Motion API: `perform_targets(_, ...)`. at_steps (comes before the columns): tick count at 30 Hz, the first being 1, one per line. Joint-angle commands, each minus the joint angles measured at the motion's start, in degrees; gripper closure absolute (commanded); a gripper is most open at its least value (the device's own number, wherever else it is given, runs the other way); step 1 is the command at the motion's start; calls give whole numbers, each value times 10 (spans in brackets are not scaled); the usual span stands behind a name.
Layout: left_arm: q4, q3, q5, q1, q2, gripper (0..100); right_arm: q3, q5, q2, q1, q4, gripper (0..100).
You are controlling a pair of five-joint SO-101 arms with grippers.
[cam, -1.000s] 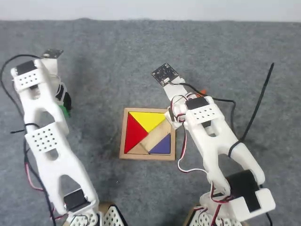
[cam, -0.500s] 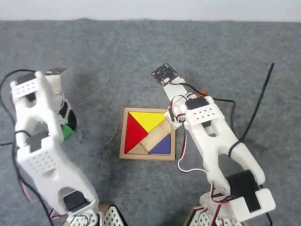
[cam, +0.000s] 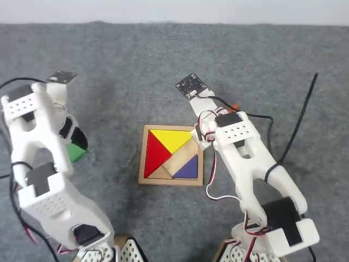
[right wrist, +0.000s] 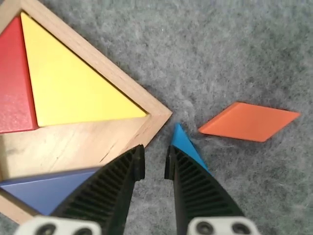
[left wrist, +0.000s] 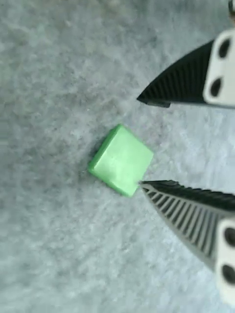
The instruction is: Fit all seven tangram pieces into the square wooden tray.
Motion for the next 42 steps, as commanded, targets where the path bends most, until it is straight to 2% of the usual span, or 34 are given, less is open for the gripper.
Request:
perform_targets(1, -33, 20, -113, 0, -33, 756, -4, 7, -6, 8, -12, 905)
perform_targets(5, -103, 58, -166, 1, -33, 754, -4, 7, -6, 8, -12, 905)
perform_targets(9, -129, 101, -208, 1, -33, 754, -4, 7, -6, 8, -12, 905)
perform_targets(23, -227, 175, -207, -3, -25, 754, -4, 7, -6, 9, -12, 905)
perform_targets(29, -213, 98, -205, -4, 93, 754, -4, 7, -6, 9, -12, 905)
perform_targets(34, -101, -20, -200, -3, 175, 767, -4, 7, -6, 9, -12, 905)
perform_targets(42, -30, -40, -202, -4, 144, 824, -4, 7, -7, 9, -12, 905)
